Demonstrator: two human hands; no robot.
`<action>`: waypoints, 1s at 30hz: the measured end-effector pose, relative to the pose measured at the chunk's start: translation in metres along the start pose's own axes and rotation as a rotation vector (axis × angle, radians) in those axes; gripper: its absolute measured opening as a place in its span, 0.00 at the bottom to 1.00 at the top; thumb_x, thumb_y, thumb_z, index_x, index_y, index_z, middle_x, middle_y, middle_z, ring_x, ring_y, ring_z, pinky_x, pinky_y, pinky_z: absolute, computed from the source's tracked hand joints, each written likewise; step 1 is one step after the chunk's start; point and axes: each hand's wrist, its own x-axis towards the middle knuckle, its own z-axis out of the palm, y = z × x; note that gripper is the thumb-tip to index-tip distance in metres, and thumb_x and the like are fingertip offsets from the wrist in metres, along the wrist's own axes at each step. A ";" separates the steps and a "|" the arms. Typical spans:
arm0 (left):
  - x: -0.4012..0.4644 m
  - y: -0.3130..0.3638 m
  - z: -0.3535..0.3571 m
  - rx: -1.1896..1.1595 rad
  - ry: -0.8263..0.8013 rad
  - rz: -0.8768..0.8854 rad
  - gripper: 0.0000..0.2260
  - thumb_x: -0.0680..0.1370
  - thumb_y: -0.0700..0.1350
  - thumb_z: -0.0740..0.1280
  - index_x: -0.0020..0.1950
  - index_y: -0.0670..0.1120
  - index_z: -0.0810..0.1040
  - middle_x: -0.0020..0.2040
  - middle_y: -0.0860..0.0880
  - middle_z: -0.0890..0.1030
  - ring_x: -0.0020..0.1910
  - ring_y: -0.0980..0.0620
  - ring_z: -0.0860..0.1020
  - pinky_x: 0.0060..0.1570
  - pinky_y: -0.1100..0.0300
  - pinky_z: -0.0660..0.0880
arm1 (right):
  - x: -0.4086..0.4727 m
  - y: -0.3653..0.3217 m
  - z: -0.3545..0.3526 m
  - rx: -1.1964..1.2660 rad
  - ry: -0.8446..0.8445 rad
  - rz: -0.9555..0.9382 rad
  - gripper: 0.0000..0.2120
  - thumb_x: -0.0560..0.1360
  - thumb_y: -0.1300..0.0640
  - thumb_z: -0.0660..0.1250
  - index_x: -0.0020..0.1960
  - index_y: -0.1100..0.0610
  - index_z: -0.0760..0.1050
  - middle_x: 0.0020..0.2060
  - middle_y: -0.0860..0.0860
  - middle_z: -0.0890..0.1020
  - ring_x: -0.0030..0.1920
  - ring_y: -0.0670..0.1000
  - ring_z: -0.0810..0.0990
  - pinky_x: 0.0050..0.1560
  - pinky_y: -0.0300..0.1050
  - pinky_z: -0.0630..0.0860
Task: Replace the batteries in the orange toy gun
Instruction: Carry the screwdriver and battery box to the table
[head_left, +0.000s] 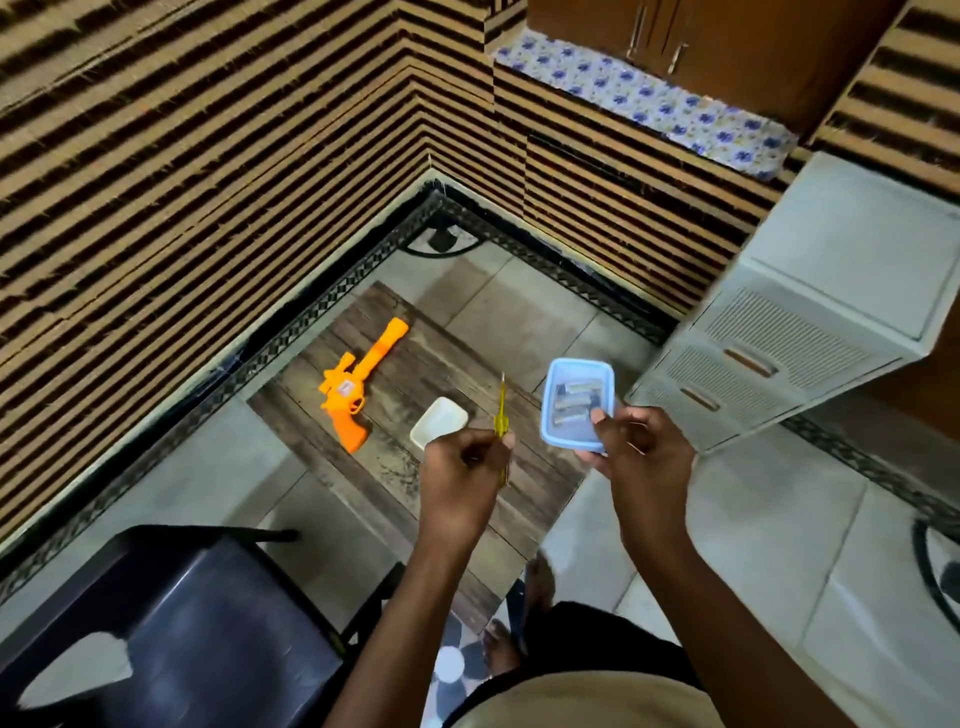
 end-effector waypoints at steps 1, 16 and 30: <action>0.004 -0.001 -0.004 0.016 0.006 0.001 0.06 0.78 0.39 0.73 0.41 0.42 0.86 0.32 0.46 0.84 0.28 0.58 0.76 0.32 0.64 0.73 | 0.001 0.000 0.005 -0.005 -0.002 -0.010 0.07 0.77 0.61 0.76 0.47 0.59 0.78 0.44 0.61 0.85 0.52 0.63 0.87 0.48 0.67 0.86; 0.076 -0.010 -0.059 0.055 -0.005 -0.035 0.12 0.77 0.44 0.75 0.34 0.55 0.86 0.33 0.43 0.84 0.29 0.49 0.79 0.35 0.43 0.81 | 0.009 0.015 0.084 -0.142 0.027 -0.104 0.07 0.79 0.60 0.74 0.49 0.62 0.78 0.47 0.55 0.86 0.52 0.53 0.88 0.50 0.60 0.86; 0.189 0.000 -0.147 0.076 -0.356 0.000 0.04 0.76 0.40 0.75 0.41 0.43 0.86 0.37 0.42 0.86 0.35 0.53 0.81 0.36 0.65 0.76 | -0.053 0.041 0.188 0.022 0.354 -0.004 0.10 0.76 0.53 0.77 0.48 0.59 0.80 0.45 0.59 0.88 0.50 0.58 0.89 0.50 0.67 0.85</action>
